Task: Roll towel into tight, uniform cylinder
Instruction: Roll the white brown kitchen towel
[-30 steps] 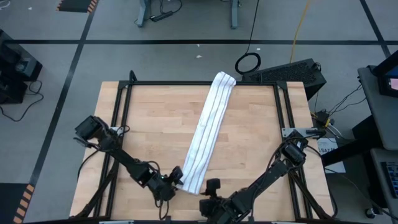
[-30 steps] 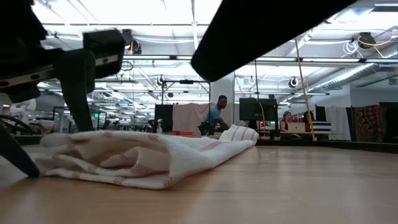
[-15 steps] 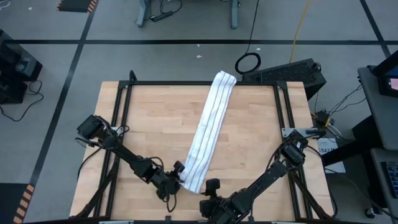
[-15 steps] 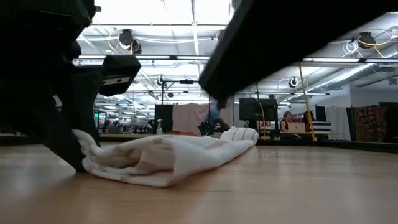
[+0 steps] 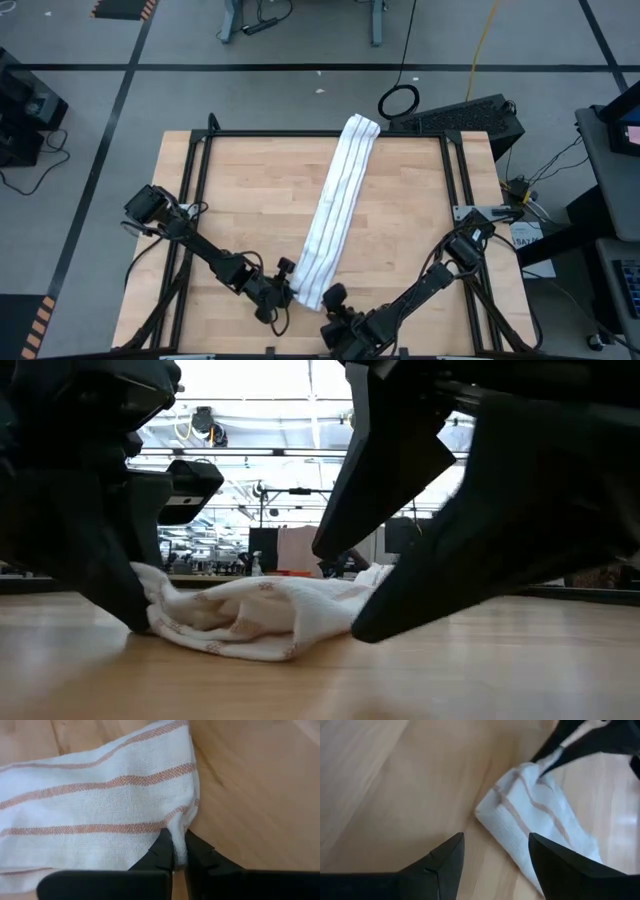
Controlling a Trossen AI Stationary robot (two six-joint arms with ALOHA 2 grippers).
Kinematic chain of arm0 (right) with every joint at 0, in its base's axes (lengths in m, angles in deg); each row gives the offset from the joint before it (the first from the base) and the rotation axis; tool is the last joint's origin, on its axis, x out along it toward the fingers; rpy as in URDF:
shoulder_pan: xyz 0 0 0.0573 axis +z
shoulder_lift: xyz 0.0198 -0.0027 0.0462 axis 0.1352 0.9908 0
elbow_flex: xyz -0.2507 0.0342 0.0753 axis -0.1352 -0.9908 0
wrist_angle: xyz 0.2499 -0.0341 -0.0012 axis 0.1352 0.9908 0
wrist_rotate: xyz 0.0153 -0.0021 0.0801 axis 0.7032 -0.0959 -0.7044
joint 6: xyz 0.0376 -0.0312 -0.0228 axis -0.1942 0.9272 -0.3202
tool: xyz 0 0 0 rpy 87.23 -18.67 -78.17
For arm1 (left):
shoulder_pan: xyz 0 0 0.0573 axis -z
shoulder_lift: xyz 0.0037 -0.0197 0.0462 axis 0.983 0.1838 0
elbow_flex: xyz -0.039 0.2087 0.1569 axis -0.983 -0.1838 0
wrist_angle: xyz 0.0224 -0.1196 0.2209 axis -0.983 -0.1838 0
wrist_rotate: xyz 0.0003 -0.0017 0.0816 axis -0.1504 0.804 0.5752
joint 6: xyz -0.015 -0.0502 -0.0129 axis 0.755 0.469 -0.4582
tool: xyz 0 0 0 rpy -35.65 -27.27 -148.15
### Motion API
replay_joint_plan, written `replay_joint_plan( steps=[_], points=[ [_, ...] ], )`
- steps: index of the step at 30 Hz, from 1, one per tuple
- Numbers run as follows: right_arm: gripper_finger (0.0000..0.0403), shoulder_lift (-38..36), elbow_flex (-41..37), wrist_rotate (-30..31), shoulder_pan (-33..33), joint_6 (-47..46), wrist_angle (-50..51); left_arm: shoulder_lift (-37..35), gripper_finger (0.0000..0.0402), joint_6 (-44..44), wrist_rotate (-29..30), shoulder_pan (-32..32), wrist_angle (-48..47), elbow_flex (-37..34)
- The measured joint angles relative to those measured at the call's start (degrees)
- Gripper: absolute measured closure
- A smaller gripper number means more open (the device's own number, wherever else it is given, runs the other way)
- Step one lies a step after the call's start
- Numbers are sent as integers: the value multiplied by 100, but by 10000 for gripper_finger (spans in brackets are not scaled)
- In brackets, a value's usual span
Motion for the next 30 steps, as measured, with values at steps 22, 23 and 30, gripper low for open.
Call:
replay_joint_plan(
  steps=[22, 23, 30],
  points=[
    [177, 50, -317, -8, -168, 419, -954, -8, 375, 1476, 129, -17, 292, 0],
    [179, 58, -317, -10, -177, 389, -944, -8, 375, 1549, 131, -17, 316, 2],
    [196, 214, -297, 9, -171, 229, -1030, -10, 375, 1816, 149, -17, 355, 5]
  ],
)
